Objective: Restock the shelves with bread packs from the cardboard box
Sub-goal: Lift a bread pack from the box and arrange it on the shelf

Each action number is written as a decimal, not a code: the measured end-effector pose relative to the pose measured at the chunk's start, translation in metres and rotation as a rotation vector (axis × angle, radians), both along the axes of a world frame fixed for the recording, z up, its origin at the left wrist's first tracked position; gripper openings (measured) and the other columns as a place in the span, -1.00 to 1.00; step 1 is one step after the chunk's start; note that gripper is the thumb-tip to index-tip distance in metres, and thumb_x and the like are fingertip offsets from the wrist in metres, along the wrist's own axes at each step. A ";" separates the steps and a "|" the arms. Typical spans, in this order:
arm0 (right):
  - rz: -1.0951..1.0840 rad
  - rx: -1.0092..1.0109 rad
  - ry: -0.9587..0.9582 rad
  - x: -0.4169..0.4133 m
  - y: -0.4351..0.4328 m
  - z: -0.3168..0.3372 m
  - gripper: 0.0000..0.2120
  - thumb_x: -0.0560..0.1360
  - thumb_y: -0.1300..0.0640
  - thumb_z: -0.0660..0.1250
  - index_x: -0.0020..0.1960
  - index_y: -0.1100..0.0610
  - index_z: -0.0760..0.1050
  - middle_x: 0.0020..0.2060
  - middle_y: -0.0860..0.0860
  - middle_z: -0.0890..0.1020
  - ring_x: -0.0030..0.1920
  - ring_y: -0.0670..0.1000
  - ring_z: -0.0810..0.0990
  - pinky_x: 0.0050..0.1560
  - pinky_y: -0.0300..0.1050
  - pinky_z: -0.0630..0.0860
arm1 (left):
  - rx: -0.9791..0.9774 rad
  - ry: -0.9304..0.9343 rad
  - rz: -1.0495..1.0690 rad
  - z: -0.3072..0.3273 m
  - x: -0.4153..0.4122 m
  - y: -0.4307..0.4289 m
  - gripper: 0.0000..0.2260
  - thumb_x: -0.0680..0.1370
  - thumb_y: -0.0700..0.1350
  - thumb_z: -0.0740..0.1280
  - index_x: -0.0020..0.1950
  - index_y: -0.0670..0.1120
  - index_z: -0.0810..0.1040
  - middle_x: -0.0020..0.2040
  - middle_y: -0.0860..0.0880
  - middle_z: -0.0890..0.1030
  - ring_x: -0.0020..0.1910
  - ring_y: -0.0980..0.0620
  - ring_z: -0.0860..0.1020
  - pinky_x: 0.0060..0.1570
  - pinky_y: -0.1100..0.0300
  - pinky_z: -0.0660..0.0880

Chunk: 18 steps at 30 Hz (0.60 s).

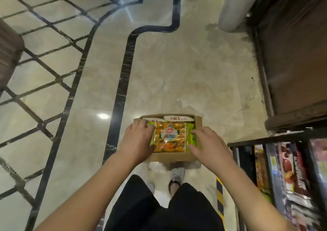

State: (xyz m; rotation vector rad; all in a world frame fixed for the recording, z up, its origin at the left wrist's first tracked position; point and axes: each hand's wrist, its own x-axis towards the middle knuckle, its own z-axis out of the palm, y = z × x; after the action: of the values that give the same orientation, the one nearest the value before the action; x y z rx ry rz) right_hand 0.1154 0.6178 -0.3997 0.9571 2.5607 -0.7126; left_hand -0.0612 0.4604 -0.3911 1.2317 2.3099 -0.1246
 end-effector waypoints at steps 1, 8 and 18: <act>0.013 -0.015 -0.009 -0.005 0.009 -0.010 -0.53 0.61 -0.08 0.30 0.49 0.00 0.39 0.38 -0.03 0.45 0.40 0.02 0.42 0.36 -0.01 0.37 | -0.011 -0.005 0.010 -0.009 -0.003 0.008 -0.40 0.59 0.14 0.43 0.58 0.00 0.38 0.56 -0.08 0.37 0.56 -0.10 0.31 0.52 -0.02 0.31; 0.011 -0.131 -0.054 -0.029 0.053 -0.105 -0.54 0.63 -0.05 0.30 0.50 0.03 0.41 0.36 -0.03 0.46 0.40 0.02 0.42 0.38 -0.02 0.38 | -0.135 -0.074 0.066 -0.100 -0.030 0.038 -0.40 0.60 0.13 0.41 0.58 -0.01 0.36 0.57 -0.09 0.35 0.55 -0.12 0.31 0.49 -0.01 0.31; -0.101 -0.235 -0.225 -0.045 0.087 -0.316 -0.56 0.58 -0.05 0.37 0.41 0.06 0.48 0.41 0.11 0.46 0.41 0.12 0.45 0.32 -0.04 0.40 | -0.300 -0.188 0.075 -0.316 -0.061 0.053 -0.30 0.58 0.11 0.45 0.63 -0.02 0.23 0.53 -0.15 0.39 0.50 -0.20 0.38 0.44 -0.10 0.40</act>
State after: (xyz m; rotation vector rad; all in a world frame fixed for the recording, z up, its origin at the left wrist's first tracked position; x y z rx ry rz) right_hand 0.0705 0.7047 -0.7153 1.0296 2.1928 -0.8588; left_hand -0.1224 0.5138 -0.7070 0.9620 2.0819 -0.3037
